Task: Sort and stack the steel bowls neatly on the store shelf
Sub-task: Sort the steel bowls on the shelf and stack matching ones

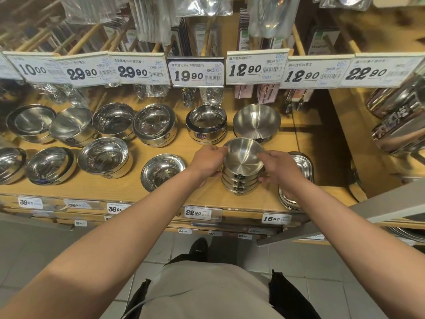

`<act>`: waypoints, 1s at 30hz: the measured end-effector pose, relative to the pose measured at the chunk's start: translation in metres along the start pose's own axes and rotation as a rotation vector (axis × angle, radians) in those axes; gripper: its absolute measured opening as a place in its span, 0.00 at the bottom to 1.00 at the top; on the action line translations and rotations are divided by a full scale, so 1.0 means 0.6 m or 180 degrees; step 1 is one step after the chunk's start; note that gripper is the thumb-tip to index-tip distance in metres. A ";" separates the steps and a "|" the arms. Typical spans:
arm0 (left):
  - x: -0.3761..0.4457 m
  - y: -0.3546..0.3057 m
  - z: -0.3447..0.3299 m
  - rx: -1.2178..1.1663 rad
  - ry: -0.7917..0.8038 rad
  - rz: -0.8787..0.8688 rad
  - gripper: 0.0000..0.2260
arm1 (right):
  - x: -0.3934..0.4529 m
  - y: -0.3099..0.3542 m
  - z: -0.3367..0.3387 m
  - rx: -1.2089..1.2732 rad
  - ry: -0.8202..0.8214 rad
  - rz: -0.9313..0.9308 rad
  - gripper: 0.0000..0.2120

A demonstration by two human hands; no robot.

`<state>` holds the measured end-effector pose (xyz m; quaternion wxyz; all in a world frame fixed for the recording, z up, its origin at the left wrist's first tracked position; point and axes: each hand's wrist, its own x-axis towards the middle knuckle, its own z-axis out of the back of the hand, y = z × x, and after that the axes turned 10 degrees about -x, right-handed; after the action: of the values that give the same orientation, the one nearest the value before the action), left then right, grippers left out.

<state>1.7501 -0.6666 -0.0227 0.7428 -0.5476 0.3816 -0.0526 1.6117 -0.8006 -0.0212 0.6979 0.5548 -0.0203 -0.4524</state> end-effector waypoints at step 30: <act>-0.008 -0.001 0.009 0.0370 -0.0199 -0.0462 0.15 | 0.009 0.015 0.009 -0.0764 -0.0459 0.0610 0.06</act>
<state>1.7507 -0.6602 -0.0192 0.7791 -0.5312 0.3139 -0.1113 1.6177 -0.8085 -0.0148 0.7958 0.4291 -0.0690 -0.4216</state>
